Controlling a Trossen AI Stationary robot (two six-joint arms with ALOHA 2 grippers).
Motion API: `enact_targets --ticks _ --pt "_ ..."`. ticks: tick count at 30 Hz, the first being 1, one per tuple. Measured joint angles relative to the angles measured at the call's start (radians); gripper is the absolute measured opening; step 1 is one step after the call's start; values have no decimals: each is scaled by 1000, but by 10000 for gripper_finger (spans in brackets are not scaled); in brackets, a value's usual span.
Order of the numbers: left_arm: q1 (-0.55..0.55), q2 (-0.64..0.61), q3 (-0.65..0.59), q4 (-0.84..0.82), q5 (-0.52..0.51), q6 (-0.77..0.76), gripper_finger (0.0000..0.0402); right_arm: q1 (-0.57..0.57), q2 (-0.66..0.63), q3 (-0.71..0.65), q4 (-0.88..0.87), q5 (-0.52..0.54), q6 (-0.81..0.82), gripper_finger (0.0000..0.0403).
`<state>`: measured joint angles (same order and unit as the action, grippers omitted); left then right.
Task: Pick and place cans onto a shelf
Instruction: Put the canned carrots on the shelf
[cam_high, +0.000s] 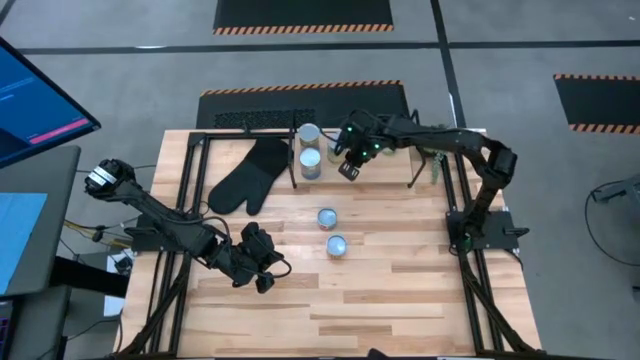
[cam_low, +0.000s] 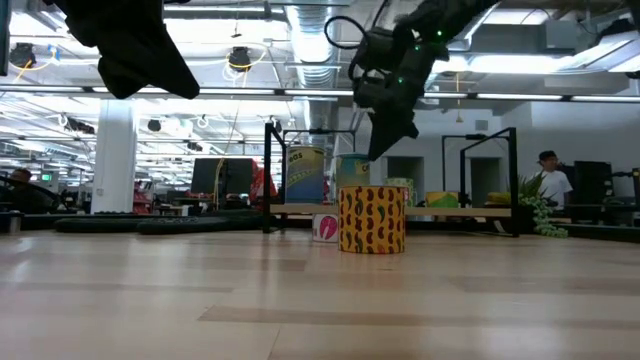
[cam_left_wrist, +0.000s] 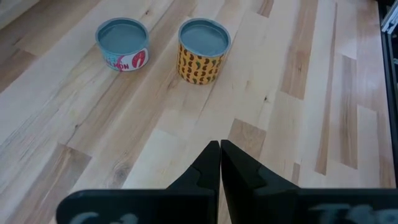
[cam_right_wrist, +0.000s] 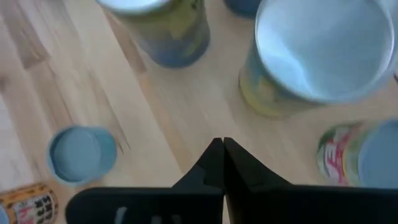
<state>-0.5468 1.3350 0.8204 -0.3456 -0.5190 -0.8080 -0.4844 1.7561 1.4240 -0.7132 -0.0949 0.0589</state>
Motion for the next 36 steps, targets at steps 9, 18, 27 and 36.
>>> enact_targets --ticks 9,18,27,36 --pt "0 0 0 0 0 -1 0 -27 -2 -37 134 -15 -18 18" --pt "0 0 0 0 0 -8 0 -48 -1 -60 168 -14 -36 11" --pt "0 0 0 0 0 -29 0 -74 -1 -60 218 -10 -40 18" --pt "0 0 0 0 0 -46 0 -103 -1 -60 228 -8 -41 17"
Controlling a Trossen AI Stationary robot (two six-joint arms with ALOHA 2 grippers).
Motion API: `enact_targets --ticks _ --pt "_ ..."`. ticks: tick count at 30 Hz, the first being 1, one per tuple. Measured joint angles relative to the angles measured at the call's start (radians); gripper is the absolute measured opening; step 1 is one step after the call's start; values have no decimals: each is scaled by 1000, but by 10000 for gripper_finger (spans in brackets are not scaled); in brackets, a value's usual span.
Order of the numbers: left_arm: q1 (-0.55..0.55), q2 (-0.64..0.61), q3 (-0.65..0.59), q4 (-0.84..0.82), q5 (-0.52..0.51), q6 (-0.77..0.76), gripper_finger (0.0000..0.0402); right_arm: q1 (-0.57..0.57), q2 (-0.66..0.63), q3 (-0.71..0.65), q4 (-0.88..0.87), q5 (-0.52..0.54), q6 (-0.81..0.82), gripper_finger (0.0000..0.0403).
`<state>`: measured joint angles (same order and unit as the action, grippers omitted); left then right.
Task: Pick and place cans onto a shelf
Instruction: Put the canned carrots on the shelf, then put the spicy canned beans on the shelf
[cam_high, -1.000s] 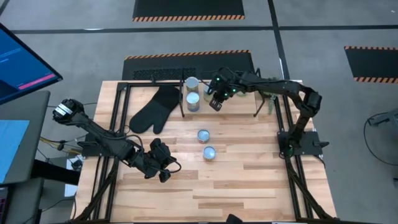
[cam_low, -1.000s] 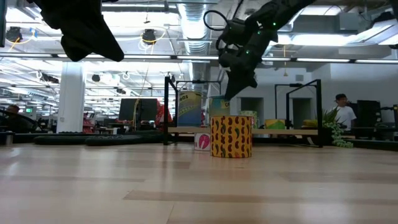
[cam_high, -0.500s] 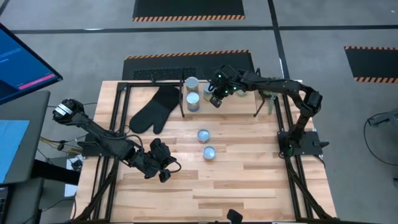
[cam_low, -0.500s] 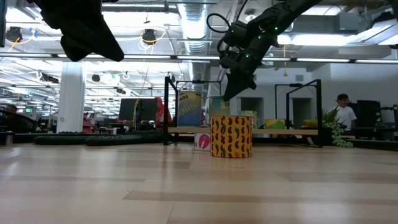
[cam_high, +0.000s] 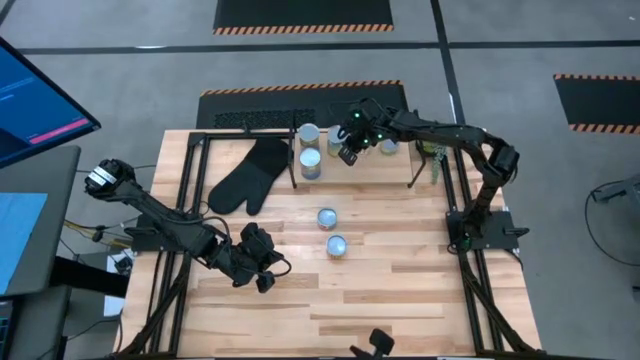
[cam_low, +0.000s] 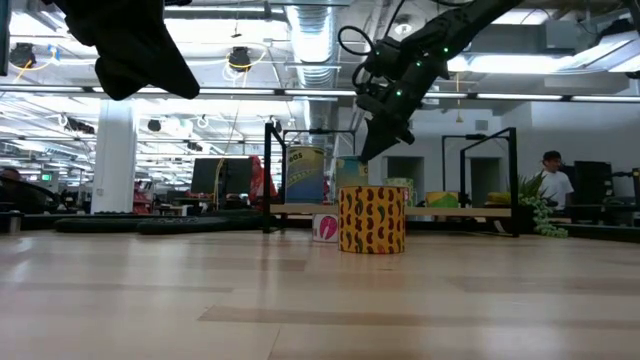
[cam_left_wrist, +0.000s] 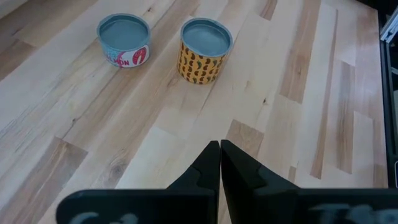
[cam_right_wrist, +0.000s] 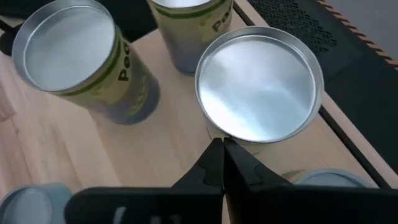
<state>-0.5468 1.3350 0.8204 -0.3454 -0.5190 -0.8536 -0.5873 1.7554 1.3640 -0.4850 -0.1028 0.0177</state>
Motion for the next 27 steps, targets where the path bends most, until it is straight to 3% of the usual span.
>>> enact_targets --ticks 4,13,18,27 --pt "0 0 0 0 0 0 0 13 0 0 0 -6 31 22" --pt "0 0 0 0 -3 5 0 149 -113 2 -142 -186 151 19" --pt "0 0 0 0 -10 9 0 278 -129 2 -226 -145 170 27" --pt "0 0 0 0 -11 19 0 515 -24 2 -253 -41 292 36"
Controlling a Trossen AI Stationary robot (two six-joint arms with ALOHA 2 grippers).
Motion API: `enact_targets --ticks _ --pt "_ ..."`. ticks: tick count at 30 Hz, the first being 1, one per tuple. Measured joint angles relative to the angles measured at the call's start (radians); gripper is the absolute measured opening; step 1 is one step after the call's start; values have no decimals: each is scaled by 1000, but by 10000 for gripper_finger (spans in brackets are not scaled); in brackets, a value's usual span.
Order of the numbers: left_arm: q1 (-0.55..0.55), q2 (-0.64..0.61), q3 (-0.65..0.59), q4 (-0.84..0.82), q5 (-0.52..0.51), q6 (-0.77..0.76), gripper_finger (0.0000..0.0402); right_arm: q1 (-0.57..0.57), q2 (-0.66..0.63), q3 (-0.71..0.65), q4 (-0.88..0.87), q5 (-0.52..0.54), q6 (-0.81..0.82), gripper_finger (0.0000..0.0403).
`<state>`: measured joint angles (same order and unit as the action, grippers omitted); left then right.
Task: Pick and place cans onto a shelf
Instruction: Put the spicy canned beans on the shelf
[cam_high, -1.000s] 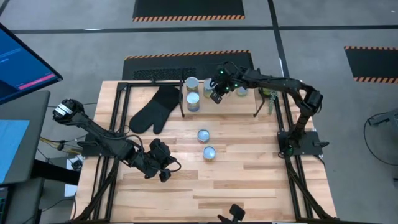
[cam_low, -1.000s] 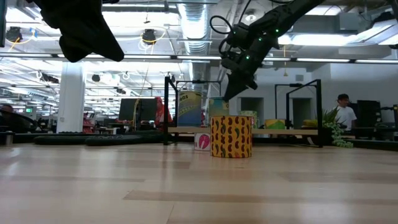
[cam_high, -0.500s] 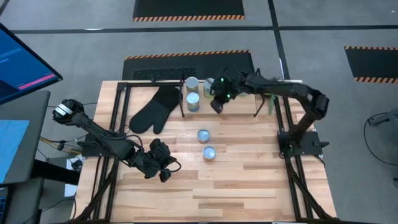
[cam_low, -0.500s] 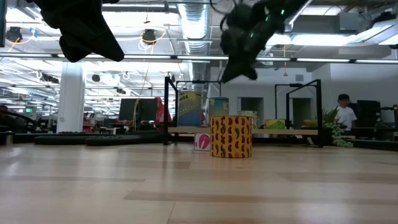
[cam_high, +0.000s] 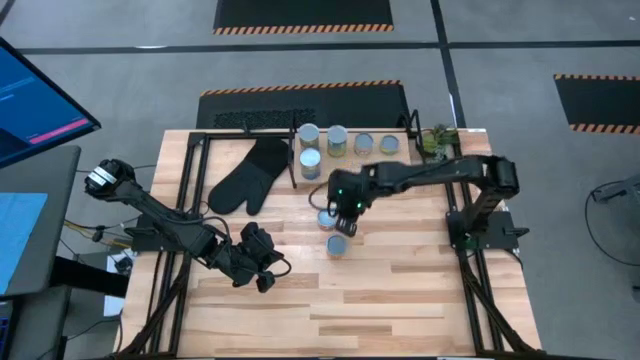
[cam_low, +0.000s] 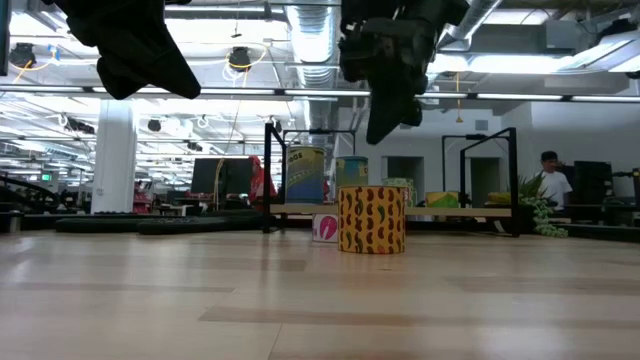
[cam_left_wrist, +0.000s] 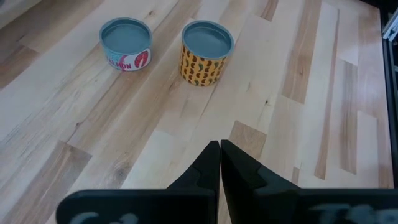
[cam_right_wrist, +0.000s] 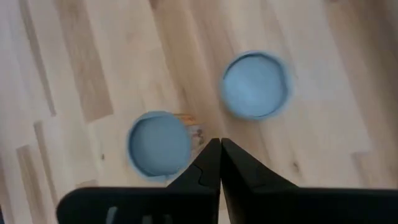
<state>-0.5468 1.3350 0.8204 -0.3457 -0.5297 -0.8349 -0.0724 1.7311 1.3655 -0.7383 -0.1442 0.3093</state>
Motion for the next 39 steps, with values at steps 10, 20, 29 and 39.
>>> enact_targets --ticks 10,20,29,39 --pt "0 0 0 -4 0 1 0 124 117 0 39 60 8 64" --pt "0 0 0 -4 35 1 0 115 141 0 73 72 39 123" --pt "0 0 0 -4 36 3 0 116 180 -2 52 73 23 142" --pt "-1 0 0 -1 37 8 0 123 223 5 48 55 67 119"
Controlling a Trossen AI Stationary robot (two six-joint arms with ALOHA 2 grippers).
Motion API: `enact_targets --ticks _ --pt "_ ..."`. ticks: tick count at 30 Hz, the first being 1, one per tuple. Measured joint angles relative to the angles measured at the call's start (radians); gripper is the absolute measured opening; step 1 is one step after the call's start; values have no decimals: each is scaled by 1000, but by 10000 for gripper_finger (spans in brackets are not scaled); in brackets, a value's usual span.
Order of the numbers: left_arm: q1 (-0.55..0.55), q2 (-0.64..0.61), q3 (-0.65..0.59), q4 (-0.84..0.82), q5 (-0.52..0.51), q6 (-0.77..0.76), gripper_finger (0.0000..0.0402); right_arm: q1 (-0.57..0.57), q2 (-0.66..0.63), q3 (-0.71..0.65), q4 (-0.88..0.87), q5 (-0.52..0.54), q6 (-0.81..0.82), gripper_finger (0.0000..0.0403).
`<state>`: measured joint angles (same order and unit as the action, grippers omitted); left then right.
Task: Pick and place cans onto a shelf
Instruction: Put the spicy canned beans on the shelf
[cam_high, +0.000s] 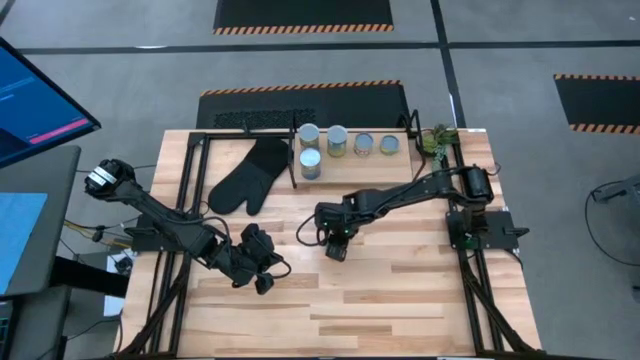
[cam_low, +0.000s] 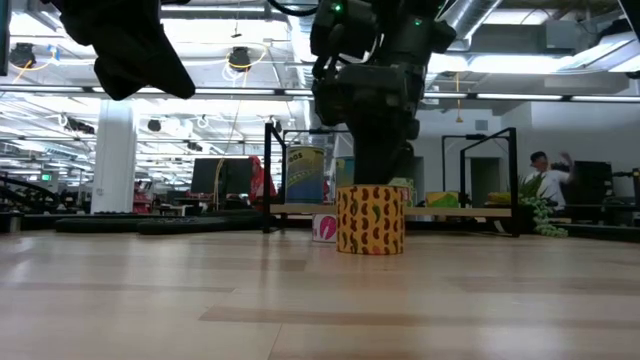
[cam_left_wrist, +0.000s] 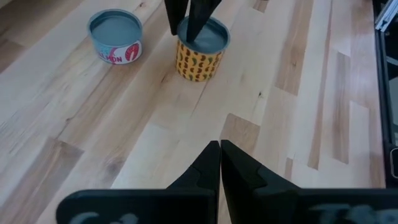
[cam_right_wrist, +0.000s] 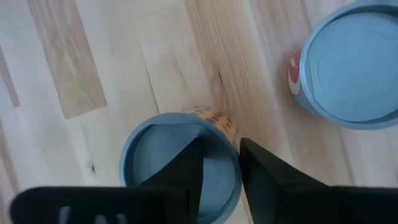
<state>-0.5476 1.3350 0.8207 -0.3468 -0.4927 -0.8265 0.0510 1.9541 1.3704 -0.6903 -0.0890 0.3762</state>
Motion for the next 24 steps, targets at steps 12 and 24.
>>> enact_targets --ticks 12,24 --pt "1 0 0 -4 -1 21 0 -5 -28 76 -145 5 1 7" --pt "1 0 0 -2 -2 48 0 -144 -89 331 -311 165 -191 4"
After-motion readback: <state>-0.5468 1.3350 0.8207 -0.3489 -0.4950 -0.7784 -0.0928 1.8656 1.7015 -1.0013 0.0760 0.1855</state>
